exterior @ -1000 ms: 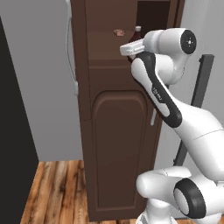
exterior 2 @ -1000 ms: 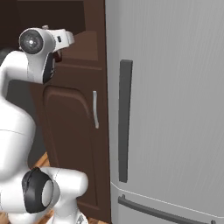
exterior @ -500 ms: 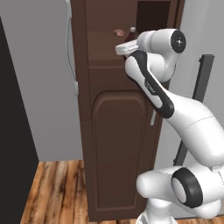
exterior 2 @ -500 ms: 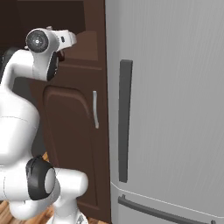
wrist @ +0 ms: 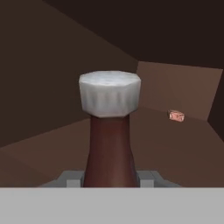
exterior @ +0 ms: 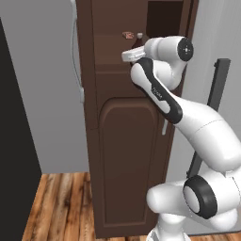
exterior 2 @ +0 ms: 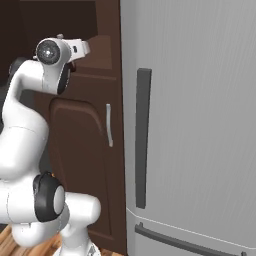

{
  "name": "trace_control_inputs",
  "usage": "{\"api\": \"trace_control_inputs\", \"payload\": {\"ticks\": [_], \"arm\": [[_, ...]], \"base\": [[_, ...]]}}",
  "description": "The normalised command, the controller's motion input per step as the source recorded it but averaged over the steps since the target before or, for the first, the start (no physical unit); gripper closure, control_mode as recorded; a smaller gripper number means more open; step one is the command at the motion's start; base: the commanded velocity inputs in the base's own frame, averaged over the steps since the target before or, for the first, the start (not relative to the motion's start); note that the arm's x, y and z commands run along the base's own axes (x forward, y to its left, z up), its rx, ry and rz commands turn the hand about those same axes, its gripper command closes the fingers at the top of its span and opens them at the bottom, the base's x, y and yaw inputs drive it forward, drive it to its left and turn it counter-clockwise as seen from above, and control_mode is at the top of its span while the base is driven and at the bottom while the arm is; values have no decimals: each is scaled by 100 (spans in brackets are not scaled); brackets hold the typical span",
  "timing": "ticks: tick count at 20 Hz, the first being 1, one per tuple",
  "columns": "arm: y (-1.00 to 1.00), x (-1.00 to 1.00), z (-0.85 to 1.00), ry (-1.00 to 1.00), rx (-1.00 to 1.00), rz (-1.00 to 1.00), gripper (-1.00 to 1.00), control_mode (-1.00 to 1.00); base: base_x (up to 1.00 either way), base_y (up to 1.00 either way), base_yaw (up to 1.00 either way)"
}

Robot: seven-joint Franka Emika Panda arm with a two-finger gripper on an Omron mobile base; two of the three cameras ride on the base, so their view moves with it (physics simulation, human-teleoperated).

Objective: Pick the ketchup and mayonnaise from the counter and place them in the cabinet.

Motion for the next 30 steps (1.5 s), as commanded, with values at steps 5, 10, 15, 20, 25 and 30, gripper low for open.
{"api": "trace_control_inputs", "payload": {"ticks": [5, 10, 15, 20, 25, 30], "arm": [[0, 26, 0, 0, 0, 0, 100, -100], [0, 33, 0, 0, 0, 0, 100, -100], [0, 28, -5, 0, 1, 0, 100, -100], [0, 21, -26, 0, 2, 0, 100, -100], [2, 21, -50, 0, 2, 0, 100, -100], [1, 23, -51, 0, 2, 0, 100, -100]], "base": [[0, 0, 0], [0, 0, 0], [0, 0, 0], [0, 0, 0], [0, 0, 0], [0, 0, 0]]}}
